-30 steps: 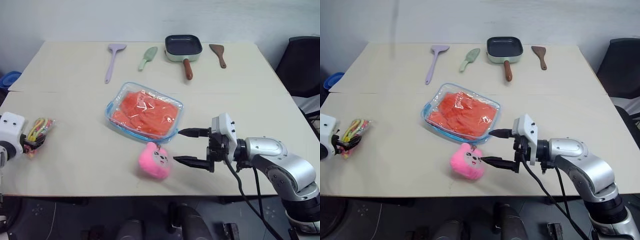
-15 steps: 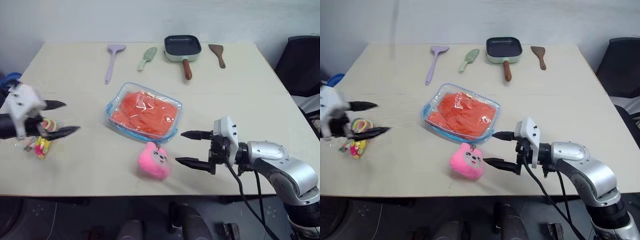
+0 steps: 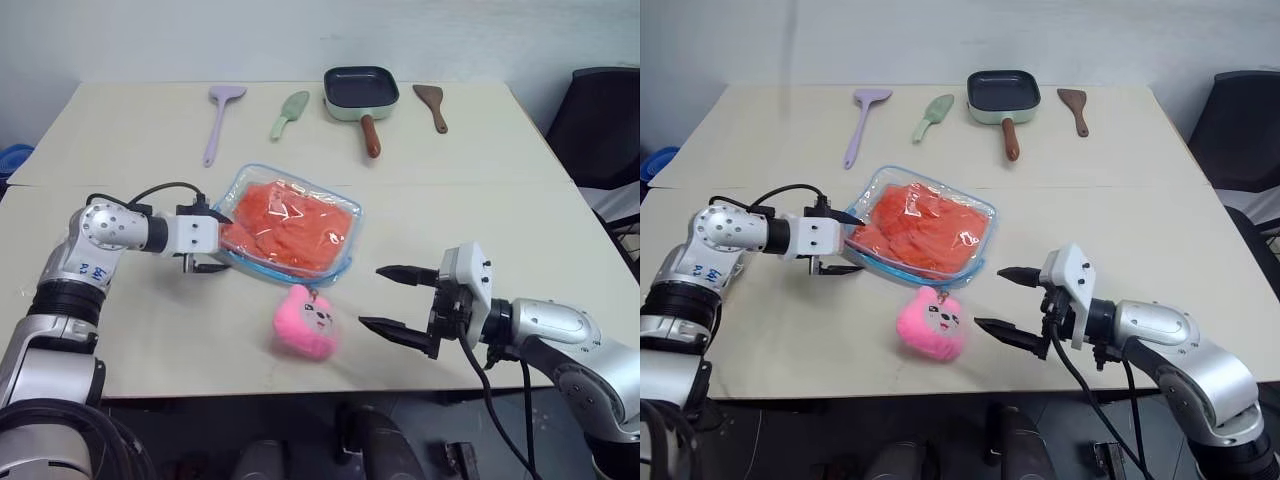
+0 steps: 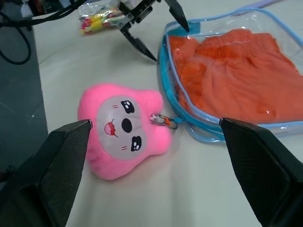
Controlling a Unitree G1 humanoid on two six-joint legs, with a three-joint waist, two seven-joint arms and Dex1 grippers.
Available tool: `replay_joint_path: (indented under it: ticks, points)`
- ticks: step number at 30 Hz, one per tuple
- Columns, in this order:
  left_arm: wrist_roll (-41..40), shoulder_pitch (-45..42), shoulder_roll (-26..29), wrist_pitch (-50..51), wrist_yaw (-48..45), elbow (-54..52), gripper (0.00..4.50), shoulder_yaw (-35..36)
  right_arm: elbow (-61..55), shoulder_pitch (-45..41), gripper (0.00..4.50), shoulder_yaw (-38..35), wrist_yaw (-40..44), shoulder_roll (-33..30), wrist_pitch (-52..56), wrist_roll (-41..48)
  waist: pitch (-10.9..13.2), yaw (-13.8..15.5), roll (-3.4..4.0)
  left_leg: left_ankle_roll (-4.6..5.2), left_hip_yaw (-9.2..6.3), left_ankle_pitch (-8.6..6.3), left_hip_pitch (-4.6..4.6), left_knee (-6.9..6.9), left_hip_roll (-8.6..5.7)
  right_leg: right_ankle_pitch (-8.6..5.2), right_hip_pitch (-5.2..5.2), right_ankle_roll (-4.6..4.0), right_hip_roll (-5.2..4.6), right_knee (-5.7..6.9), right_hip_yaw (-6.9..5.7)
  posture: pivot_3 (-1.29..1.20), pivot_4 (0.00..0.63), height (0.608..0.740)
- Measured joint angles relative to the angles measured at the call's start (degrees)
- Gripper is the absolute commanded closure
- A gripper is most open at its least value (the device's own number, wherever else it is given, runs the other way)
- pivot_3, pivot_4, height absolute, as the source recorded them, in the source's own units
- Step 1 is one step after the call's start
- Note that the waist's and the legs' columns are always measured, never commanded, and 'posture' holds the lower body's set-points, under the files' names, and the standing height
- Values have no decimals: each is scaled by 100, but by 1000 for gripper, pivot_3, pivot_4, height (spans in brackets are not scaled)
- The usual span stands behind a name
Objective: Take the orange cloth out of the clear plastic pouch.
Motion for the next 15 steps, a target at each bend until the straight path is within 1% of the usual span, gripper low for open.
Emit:
replay_joint_path:
  ticks: [3, 4, 6, 11, 13, 15]
  points:
    - [205, -321, -81, -276, 229, 463, 33, -63, -109, 80, 0, -71, -127, 0, 34, 43, 0, 4, -1, 4, -1, -2, 1, 10, 2, 1, 3, 1, -8, 6, 5, 0, 150, 740]
    - [233, -409, -121, -348, 282, 595, 421, -72, -136, 96, 0, -88, -165, 0, 60, 47, 0, 6, -2, 5, -2, -2, 1, 11, 6, 2, 4, 2, -9, 7, 6, 0, 150, 740]
    - [240, -509, -205, -449, 305, 792, 873, -81, -202, 125, 0, -110, -221, 0, 83, 55, 0, 6, -2, 7, -3, -3, 1, 12, 9, 2, 4, 4, -9, 12, 6, 0, 150, 740]
    - [195, -513, -298, -521, 109, 938, 2470, -93, -211, 155, 0, -113, -279, -1, 103, 63, 0, 4, -2, 8, -7, -4, 0, 18, 6, 3, 2, 4, -8, 8, -1, 0, 150, 740]
    - [79, -441, -301, -442, -61, 842, 3163, -37, -211, 154, 0, -113, -277, -10, 104, 63, 0, 4, -2, 8, -9, -4, 0, 20, 7, 3, 2, 4, -9, 9, -1, 0, 150, 740]
    - [-167, -204, -319, -125, -319, 478, 3758, 69, -210, 150, 0, -113, -271, -56, 107, 63, 0, 1, -2, 9, -9, -4, 0, 21, 10, 3, 3, 4, -9, 10, 0, 0, 150, 740]
